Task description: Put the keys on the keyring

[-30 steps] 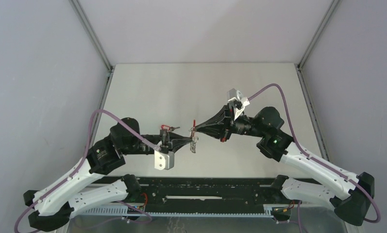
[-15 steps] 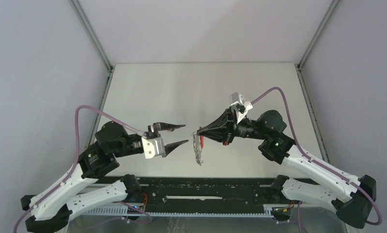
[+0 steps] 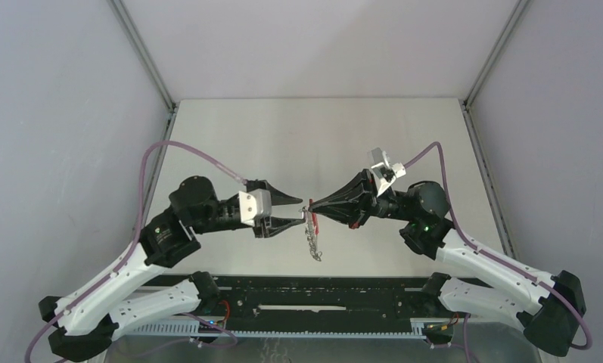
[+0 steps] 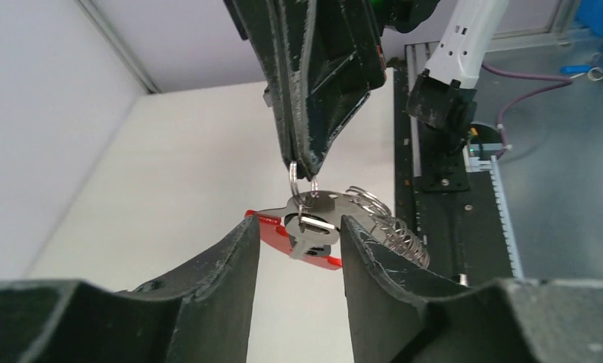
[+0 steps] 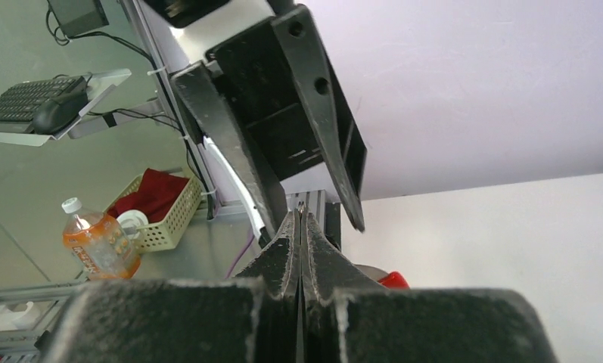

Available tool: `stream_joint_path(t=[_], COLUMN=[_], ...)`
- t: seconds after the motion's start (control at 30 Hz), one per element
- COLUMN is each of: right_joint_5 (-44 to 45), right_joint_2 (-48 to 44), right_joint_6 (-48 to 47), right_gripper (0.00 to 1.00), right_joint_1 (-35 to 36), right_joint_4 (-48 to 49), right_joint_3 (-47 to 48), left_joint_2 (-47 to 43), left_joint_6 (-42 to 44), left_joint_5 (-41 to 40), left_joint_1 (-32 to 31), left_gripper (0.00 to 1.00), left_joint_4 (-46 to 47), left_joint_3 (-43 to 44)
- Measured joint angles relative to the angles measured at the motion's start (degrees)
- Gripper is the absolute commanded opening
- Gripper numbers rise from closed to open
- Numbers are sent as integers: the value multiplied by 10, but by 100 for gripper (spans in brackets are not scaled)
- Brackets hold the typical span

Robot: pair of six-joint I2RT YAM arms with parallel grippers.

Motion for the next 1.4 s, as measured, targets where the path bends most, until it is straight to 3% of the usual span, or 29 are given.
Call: stream_joint_path(t=[0.27, 0.5, 0.87, 1.1, 1.23, 1.3, 1.4], right_joint_5=[4, 3, -1, -3, -4, -5, -7], right_joint_2=[-6, -7, -7, -7, -9, -13, -16], right_joint_6=[-1, -4, -6, -17, -28, -35, -49], right_gripper=[0, 0, 0, 0, 0, 0, 10], right_joint_1=[4, 4, 11, 15, 19, 22, 24], right_joint_4=[33, 32, 31, 24, 14, 7, -13], right_joint_3=[-16, -16, -16, -16, -16, -16, -12], left_joint_2=[33, 28, 36, 43, 43, 43, 43], left_joint_6=[-78, -84, -85, -100, -107, -108, -108], left_joint_5=[76, 128, 141, 135, 128, 126, 122], left_joint_1=[40, 41, 42, 42, 42, 42, 42], left_gripper=[46, 44, 32, 16, 1, 0, 0], left_joint_4=[-5, -8, -11, -5, -4, -5, -13], left_joint_3=[13, 34, 36, 36, 36, 36, 36])
